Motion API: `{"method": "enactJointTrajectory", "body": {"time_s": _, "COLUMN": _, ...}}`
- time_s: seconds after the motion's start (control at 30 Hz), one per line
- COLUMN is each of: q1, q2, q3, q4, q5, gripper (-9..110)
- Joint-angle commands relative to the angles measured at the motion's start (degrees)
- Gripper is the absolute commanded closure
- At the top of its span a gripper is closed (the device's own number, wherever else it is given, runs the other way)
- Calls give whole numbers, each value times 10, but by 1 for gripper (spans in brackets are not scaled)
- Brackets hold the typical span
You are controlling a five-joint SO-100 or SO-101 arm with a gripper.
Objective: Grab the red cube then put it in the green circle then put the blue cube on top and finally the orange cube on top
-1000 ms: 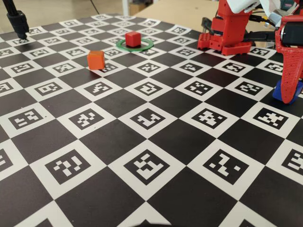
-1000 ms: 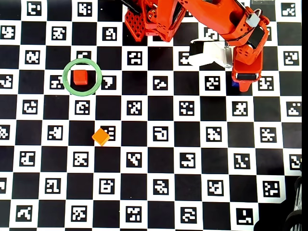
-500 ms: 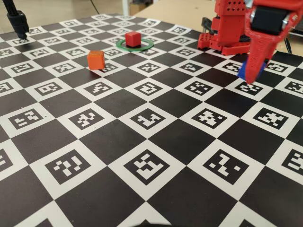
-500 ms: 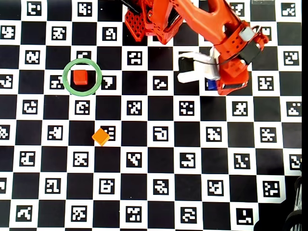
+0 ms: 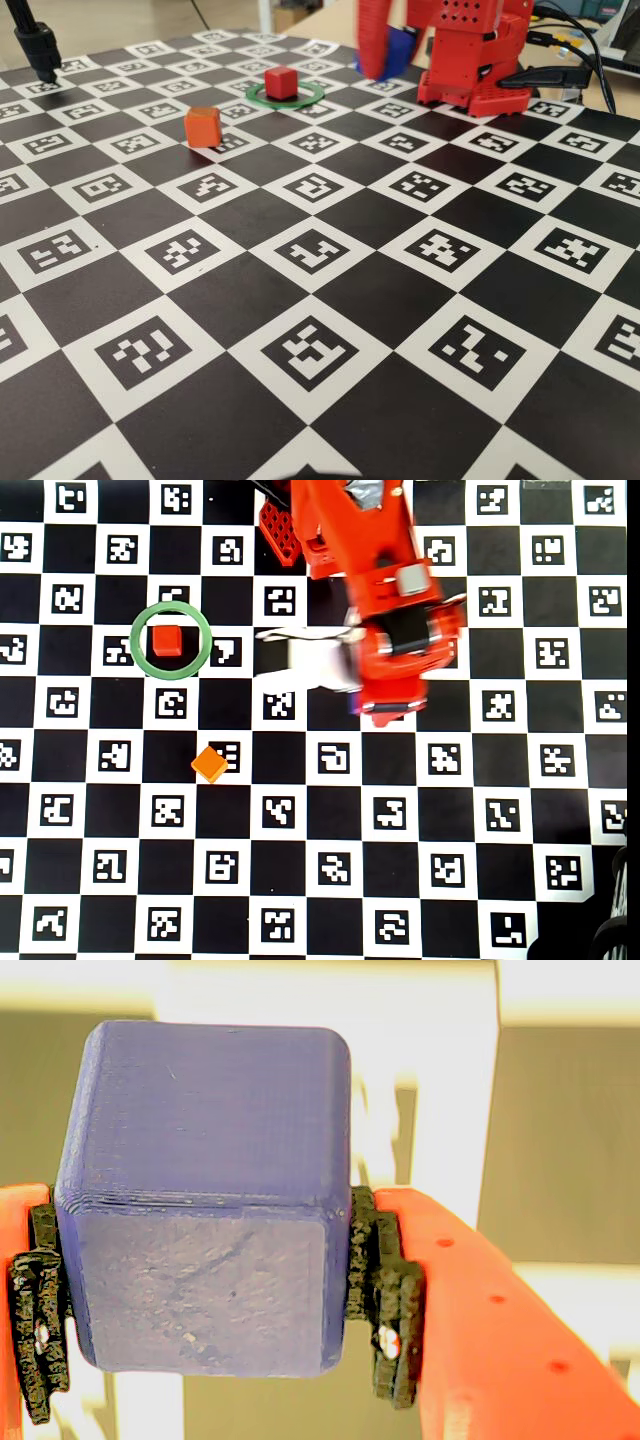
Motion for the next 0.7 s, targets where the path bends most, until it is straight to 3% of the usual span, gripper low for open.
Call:
{"method": "enactJointTrajectory", "body": {"time_s": 0.0, "q1": 97, "q2": 45, "q3": -67, "q4": 25, "q5": -102, "gripper": 101}}
{"method": "enactJointTrajectory", "body": {"time_s": 0.3, "q1": 247, "q2": 4, "q3": -147, "q4": 125, "q5": -258, "gripper": 101}}
{"method": "enactJointTrajectory", "body": {"time_s": 0.67, "q1": 414, "q2": 5, "q3": -148, "q4": 127, "q5": -423, "gripper": 101}}
